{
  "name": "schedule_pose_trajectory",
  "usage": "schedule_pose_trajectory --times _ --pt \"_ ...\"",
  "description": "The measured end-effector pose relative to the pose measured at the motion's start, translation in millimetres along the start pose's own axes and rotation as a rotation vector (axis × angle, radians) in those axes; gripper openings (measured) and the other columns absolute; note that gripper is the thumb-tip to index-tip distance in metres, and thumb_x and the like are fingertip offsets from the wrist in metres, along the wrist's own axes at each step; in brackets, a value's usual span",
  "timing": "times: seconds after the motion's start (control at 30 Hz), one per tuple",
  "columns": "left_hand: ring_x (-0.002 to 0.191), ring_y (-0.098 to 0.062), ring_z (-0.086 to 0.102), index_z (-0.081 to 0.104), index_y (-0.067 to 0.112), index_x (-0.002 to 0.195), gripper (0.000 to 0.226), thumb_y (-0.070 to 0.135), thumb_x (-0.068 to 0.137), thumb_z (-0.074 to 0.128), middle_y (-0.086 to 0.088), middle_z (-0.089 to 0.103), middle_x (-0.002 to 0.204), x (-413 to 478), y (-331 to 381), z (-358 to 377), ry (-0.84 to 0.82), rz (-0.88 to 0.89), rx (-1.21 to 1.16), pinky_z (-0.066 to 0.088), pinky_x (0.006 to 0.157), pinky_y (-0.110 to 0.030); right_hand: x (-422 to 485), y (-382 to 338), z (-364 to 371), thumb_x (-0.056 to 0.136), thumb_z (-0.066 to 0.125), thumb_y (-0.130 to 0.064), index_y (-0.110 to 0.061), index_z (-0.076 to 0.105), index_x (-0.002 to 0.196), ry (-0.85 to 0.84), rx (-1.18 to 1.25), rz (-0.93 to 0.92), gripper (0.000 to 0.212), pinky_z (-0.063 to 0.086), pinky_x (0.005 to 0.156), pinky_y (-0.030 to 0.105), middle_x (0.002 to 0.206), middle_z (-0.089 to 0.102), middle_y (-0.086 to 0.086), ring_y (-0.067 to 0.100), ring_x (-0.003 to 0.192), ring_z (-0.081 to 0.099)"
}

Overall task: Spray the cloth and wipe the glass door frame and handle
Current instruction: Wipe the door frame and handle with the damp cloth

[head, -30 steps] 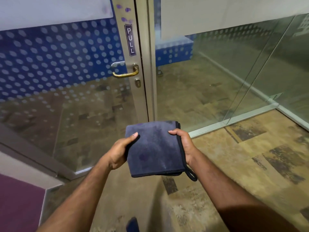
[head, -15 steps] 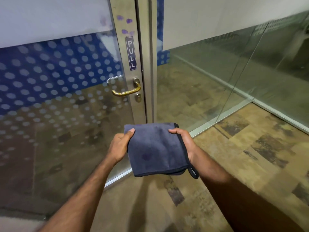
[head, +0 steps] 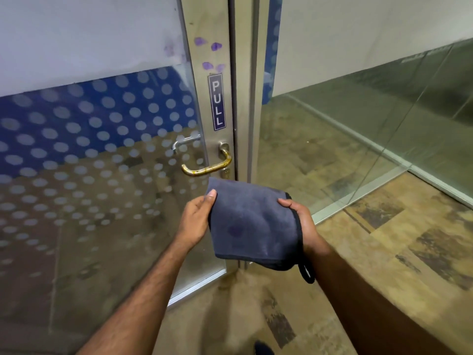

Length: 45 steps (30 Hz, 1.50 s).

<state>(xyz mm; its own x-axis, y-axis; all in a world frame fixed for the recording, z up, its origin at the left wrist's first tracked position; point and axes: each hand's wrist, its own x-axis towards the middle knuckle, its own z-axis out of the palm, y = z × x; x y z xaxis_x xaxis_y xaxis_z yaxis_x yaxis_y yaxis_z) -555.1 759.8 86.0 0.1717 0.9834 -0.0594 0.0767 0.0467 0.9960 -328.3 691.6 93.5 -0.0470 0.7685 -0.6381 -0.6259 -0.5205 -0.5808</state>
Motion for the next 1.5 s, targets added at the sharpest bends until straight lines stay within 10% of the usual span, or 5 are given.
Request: schedule_pose_trajectory --times 0.43,0.63,1.17,1.33,1.5 --pt "0.106 -0.009 0.066 0.060 0.029 0.126 0.045 0.055 0.090 0.056 0.005 0.069 0.117 50 129 -11 0.239 0.487 0.639 0.055 0.088 -0.029 12 -99 30 0.078 0.069 -0.042 -0.009 0.081 0.098 -0.390 0.227 -0.279 0.040 0.060 0.071 0.036 0.098 0.079 0.009 0.029 0.087 0.075" --pt "0.134 -0.027 0.044 0.049 0.013 0.141 0.060 0.046 0.092 0.060 -0.014 0.045 0.146 67 216 -49 0.559 0.940 1.113 0.037 0.109 -0.045 -6 -117 76 0.084 0.058 -0.037 -0.012 0.079 0.101 -0.385 0.299 -0.526 0.037 0.059 0.072 0.037 0.103 0.076 0.009 0.029 0.089 0.074" --pt "0.155 -0.038 0.001 0.005 0.023 0.162 0.089 0.075 0.093 0.021 -0.019 -0.003 0.168 131 287 -108 0.602 1.130 1.781 0.001 0.120 -0.062 25 -109 223 0.078 0.062 -0.033 -0.005 0.064 0.114 -0.074 0.034 -1.083 0.046 0.048 0.094 0.033 0.106 0.069 0.005 0.017 0.100 0.064" --pt "0.155 -0.039 0.001 0.006 0.022 0.162 0.082 0.068 0.097 0.025 -0.018 -0.003 0.168 136 285 -112 0.594 1.215 1.772 0.001 0.119 -0.066 61 -99 245 0.083 0.056 -0.037 -0.048 -0.002 0.150 0.098 -0.651 -1.396 0.089 -0.011 0.124 0.043 0.160 -0.005 -0.030 0.000 0.150 -0.014" --pt "0.155 -0.039 -0.001 0.004 0.023 0.162 0.080 0.064 0.098 0.026 -0.017 -0.005 0.168 138 284 -111 0.587 1.228 1.739 0.004 0.119 -0.068 74 -98 247 0.084 0.051 -0.033 -0.062 -0.019 0.143 0.139 -0.828 -1.499 0.095 -0.024 0.118 0.037 0.166 -0.009 -0.015 0.007 0.152 -0.017"
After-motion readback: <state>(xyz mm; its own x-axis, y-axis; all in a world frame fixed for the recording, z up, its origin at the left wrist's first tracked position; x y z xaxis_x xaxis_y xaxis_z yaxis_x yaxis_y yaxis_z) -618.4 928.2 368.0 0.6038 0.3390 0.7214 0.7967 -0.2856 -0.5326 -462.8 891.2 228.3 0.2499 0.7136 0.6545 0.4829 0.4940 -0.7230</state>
